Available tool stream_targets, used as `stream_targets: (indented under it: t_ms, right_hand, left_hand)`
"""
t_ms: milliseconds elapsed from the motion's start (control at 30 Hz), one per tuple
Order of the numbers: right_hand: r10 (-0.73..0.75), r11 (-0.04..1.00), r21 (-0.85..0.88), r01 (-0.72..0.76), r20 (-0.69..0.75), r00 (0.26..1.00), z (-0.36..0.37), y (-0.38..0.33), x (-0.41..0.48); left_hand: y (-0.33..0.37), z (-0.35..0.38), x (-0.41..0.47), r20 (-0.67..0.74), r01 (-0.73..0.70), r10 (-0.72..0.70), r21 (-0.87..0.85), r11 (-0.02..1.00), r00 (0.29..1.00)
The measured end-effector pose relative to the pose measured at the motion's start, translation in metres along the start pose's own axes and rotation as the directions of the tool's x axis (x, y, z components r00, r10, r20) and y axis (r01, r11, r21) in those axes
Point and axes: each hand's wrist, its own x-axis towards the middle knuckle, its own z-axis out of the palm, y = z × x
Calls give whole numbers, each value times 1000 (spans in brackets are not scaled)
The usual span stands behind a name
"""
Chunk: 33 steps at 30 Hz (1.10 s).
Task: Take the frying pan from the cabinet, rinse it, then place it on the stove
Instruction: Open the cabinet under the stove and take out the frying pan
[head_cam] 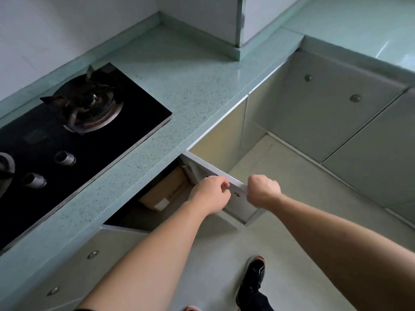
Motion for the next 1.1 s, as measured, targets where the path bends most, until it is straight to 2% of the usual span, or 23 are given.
stream_targets:
  t_ms: [133, 300, 500, 600, 767, 933, 1100]
  right_hand:
    - [-44, 997, -69, 44, 4, 999, -8, 9, 16]
    - [-71, 994, -82, 70, -8, 997, -4, 16, 24]
    - [-22, 999, -37, 22, 21, 1000, -3, 14, 28]
    - [-17, 1000, -10, 17, 21, 1000, -10, 8, 34]
    - [-59, 997, 51, 61, -47, 997, -38, -29, 49]
    - [-247, 967, 26, 252, -121, 961, -64, -91, 58]
    - [-425, 903, 14, 429, -99, 900, -76, -137, 59]
  left_hand:
    - [13, 5, 15, -41, -28, 31, 61, 998, 999]
    - [17, 6, 43, -33, -90, 102, 247, 965, 994]
    - [17, 11, 64, 179, -190, 127, 401, 896, 976]
    - [8, -1, 64, 177, -197, 139, 375, 906, 974]
    - [-24, -54, 59, 82, -131, 112, 277, 952, 990]
    - [-58, -97, 43, -84, -1, 14, 149, 989, 996]
    - [-78, -115, 11, -211, 154, -145, 29, 988, 967]
